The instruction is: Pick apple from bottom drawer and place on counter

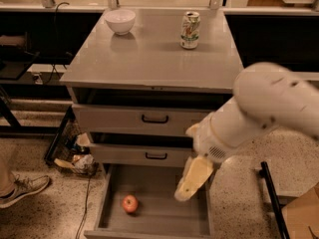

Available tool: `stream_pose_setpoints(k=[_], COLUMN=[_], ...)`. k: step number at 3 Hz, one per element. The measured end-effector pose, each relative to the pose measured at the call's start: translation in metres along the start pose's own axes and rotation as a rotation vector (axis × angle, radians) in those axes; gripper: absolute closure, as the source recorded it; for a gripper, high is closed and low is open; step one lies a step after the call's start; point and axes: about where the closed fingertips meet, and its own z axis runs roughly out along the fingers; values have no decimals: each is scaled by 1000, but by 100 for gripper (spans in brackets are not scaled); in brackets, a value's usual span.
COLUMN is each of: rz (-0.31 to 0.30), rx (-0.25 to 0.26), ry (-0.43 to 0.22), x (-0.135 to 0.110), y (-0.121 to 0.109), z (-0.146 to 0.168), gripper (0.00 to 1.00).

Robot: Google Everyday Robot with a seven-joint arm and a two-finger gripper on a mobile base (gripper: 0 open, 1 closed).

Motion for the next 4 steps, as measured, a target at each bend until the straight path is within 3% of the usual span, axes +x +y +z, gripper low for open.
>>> stream_pose_setpoints(k=[1,2,3,4], rz=[78,127,145,145], rx=[-76,-112,-55,-55], ry=[-18,-69,-115,-115], x=[30,37,32,32], y=[11,14,-4,-4], z=[92,167,179,179], gripper=[0,0,0,0])
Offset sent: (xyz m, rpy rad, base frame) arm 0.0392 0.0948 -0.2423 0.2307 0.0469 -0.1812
